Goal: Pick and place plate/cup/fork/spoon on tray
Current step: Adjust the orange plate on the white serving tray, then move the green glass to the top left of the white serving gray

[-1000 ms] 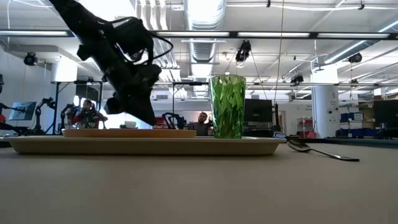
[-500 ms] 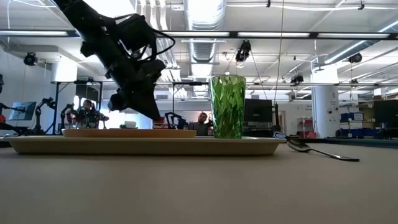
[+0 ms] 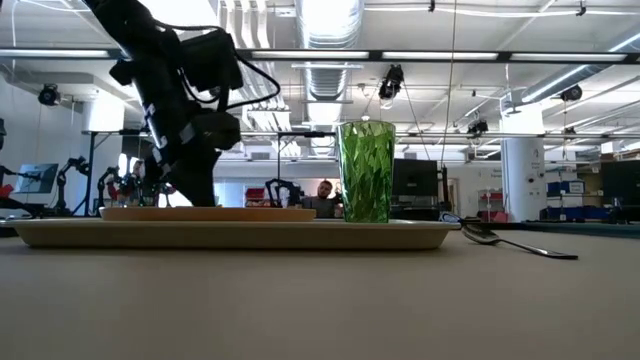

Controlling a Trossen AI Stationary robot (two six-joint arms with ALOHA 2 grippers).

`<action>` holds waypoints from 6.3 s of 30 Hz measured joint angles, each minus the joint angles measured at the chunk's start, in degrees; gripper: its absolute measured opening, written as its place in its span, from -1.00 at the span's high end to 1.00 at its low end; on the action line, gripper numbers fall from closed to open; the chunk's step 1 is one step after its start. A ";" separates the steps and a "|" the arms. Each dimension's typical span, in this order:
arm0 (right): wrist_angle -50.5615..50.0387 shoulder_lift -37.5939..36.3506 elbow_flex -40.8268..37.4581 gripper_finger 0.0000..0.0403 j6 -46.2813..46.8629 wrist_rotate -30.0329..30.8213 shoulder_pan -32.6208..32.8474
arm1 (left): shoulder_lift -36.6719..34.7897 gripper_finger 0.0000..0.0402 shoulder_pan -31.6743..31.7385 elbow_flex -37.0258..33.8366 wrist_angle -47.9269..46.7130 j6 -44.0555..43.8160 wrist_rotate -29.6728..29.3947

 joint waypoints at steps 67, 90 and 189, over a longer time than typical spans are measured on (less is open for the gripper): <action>-6.01 -14.03 0.07 0.96 0.70 5.49 -0.98 | -1.16 0.85 -6.63 27.22 -2.82 38.25 -16.39; -5.07 -16.69 0.72 0.96 0.86 5.80 -0.98 | 12.87 0.23 -4.17 38.66 -8.15 62.00 -20.39; -5.46 -17.63 0.11 0.96 2.04 6.03 -0.98 | 19.82 0.99 -1.25 59.09 -22.36 63.83 -17.16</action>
